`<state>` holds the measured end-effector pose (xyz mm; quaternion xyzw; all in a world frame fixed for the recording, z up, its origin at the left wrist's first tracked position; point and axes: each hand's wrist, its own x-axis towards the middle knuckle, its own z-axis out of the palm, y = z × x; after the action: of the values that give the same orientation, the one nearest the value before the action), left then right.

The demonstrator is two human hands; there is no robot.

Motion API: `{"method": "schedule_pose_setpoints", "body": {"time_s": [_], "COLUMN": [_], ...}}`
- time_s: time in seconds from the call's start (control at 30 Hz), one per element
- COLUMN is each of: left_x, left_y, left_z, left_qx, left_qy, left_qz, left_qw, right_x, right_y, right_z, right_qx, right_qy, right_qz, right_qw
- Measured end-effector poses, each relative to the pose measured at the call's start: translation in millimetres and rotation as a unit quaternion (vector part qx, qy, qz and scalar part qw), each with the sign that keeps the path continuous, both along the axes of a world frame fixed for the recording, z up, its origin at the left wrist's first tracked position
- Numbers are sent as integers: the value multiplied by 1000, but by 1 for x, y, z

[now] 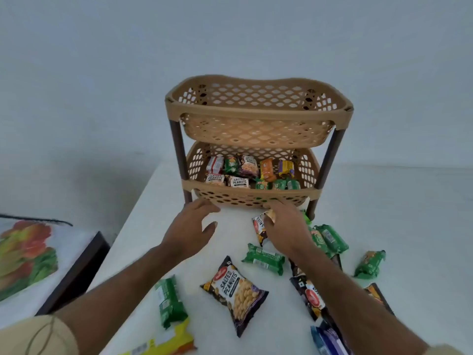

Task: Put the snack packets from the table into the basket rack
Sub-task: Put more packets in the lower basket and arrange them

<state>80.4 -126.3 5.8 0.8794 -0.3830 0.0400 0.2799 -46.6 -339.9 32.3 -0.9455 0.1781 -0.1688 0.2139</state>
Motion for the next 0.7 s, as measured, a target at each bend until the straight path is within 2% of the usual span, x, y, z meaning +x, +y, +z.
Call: {"method": "schedule_pose_setpoints", "body": {"time_s": [0.2,0.3,0.53,0.7], "left_x": [-11,-25,-59,-78], "left_y": [77,108,154,167], "left_z": [-6,-8,-7,-16], "left_qx": [62,63,134,215], "left_qy": [72,104,167,166], "left_qz": [12,3,-83,-78], "left_qw": [995,993,973,959], "right_x": [-10,-14,-22,-27], "right_y": [25,40,64,69], "right_z": [-19,-26,-40,-49], "right_qx": [59,93,34,15], "right_qy": [39,71,208,275], "right_qz": [63,111,198,186], "right_qw": [996,987,957,943]}}
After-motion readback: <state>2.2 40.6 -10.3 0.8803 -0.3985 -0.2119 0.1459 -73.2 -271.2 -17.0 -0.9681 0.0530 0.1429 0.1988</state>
